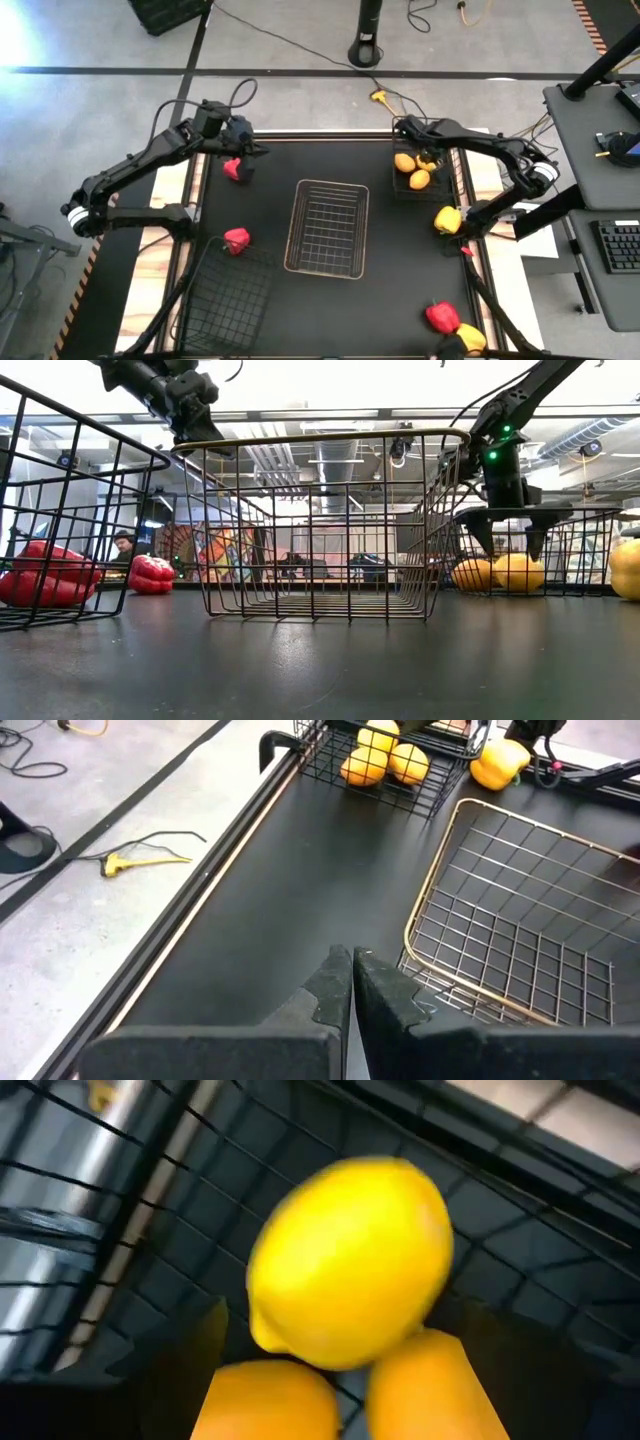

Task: Sort produce into baskets
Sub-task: Put the lemon into the top black wire basket, then put the top left red bell pepper into the yellow wire basket

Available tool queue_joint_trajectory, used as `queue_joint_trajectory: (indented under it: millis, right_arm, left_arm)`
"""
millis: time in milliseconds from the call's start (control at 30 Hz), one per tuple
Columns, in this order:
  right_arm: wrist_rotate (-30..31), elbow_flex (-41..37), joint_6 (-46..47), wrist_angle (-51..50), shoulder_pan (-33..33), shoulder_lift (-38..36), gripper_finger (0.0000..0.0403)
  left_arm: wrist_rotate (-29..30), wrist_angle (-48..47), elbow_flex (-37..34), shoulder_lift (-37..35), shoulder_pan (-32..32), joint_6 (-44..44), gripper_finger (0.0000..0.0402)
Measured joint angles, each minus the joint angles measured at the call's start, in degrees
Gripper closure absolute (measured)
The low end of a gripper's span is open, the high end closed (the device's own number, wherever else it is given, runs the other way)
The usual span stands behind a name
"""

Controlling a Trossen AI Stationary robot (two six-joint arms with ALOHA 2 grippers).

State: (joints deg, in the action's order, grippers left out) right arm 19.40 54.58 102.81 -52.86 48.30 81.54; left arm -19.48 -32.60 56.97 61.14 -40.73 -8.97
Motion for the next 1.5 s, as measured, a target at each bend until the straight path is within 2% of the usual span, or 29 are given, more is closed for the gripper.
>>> queue_joint_trajectory:
  millis: [100, 233, 433, 567, 667, 733, 800, 900, 1000, 1100, 1333, 1500]
  right_arm:
    - [-2.4, -0.3, -2.7, 0.1, 0.1, 0.0, 0.0019]
    - [-2.9, 0.7, -14.2, -0.2, 0.1, -0.4, 0.0019]
    - [-2.9, 6.9, -22.5, -4.5, 0.1, -2.5, 0.0019]
    - [-6.0, 12.9, -33.7, -4.3, -1.4, -4.2, 0.0019]
    - [-12.1, 17.3, -40.9, -3.8, -5.1, -5.3, 0.0019]
    - [-14.2, 20.3, -43.0, -3.6, -9.0, -5.6, 0.0019]
    - [-14.6, 23.0, -44.2, -3.5, -13.6, -5.7, 0.0019]
    - [-10.7, 26.0, -46.0, -2.3, -21.6, -5.6, 0.0019]
    - [-4.7, 27.3, -48.1, 0.4, -29.0, -4.8, 0.0019]
    - [-0.4, 27.4, -47.5, 2.1, -35.0, -4.0, 0.0019]
    - [1.6, 26.3, -45.5, 2.2, -44.3, -3.4, 0.0019]
    - [1.7, 25.8, -45.4, 2.1, -47.8, -3.4, 0.0019]
  left_arm:
    - [0.0, -0.5, 0.0, -0.1, 0.0, 0.0, 0.0401]
    - [-0.1, -1.8, 0.0, -0.5, 0.0, 0.0, 0.0401]
    - [-1.1, -2.1, 0.0, -0.5, 0.0, -1.3, 0.0401]
    - [-2.0, -2.5, 0.0, -0.5, 0.0, -1.2, 0.0401]
    - [-2.5, -5.2, -0.2, -0.4, 0.0, -1.1, 0.0401]
    - [-0.7, -6.8, -0.6, 0.2, 0.0, 0.0, 0.0401]
    - [3.8, -8.3, -0.8, 0.9, 0.0, 3.8, 0.0401]
    - [8.0, -11.5, -0.8, 2.2, 0.0, 8.9, 0.0392]
    - [9.7, -13.0, -1.8, 3.9, 0.0, 15.8, 0.0364]
    - [10.0, -12.0, -4.9, 4.4, 0.0, 23.8, 0.0320]
    - [12.6, -3.1, -13.5, 2.1, 0.2, 42.3, 0.0210]
    - [20.8, -5.5, -14.6, 0.3, 0.6, 45.6, 0.0157]
